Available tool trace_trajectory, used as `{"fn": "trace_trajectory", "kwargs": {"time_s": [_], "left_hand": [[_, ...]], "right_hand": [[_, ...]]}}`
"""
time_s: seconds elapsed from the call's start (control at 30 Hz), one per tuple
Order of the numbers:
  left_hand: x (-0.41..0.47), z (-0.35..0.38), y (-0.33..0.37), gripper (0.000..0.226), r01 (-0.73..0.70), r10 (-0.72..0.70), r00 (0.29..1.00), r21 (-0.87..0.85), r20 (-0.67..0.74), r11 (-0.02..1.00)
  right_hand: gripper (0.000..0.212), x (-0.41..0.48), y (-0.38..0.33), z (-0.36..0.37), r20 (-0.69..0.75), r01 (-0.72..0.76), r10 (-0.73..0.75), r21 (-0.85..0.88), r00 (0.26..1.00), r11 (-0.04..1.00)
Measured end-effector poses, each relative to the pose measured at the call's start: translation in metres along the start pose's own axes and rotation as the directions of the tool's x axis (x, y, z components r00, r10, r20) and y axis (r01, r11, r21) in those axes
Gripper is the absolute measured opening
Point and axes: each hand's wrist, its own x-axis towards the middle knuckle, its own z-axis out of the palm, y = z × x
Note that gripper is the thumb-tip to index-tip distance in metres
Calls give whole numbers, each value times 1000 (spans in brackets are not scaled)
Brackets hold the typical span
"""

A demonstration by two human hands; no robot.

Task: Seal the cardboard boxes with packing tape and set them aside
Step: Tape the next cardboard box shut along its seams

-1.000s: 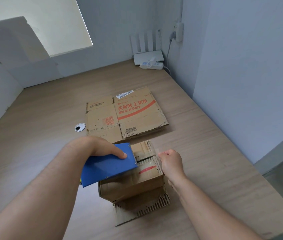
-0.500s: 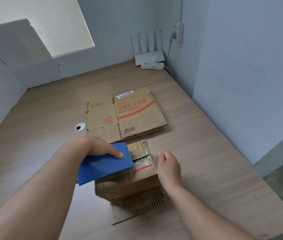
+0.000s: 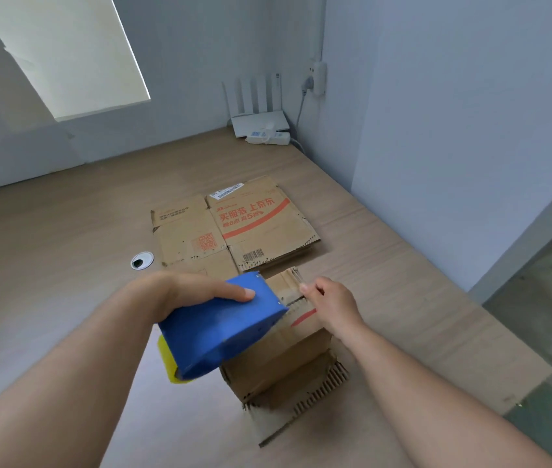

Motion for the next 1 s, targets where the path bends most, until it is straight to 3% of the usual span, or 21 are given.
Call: {"fn": "trace_trajectory", "kwargs": {"time_s": [0.1, 0.27, 0.47, 0.67, 0.73, 0.8, 0.87, 1.0], "left_hand": [[2, -11, -30, 84, -45, 48, 996, -39, 81, 998], [-9, -43, -107, 86, 59, -58, 975, 1, 214, 998], [-4, -39, -136, 81, 114, -118, 979, 32, 163, 993], [17, -14, -123, 57, 148, -146, 988, 59, -41, 987], [29, -1, -118, 45, 140, -58, 968, 331, -246, 933], [31, 15, -126, 35, 210, 101, 901, 630, -421, 748], [37, 21, -138, 37, 256, 92, 865, 590, -494, 766], [45, 39, -155, 36, 171, 79, 805, 356, -589, 919]], "right_hand": [[41, -2, -3, 3, -7, 10, -10, -29, 1000, 1000], [41, 2, 0, 4, -18, 4, -4, -44, 1000, 999], [39, 1, -2, 7, -40, -1, -1, -55, 999, 998], [37, -4, -6, 8, -45, 2, -6, -84, 999, 996], [39, -5, -7, 8, -55, -5, 0, -78, 998, 997], [39, -6, -7, 8, -52, -8, 4, -78, 999, 997], [39, -7, -8, 8, -56, -9, 4, -73, 998, 997], [40, -8, -7, 11, -65, -17, 13, -62, 998, 998]]}}
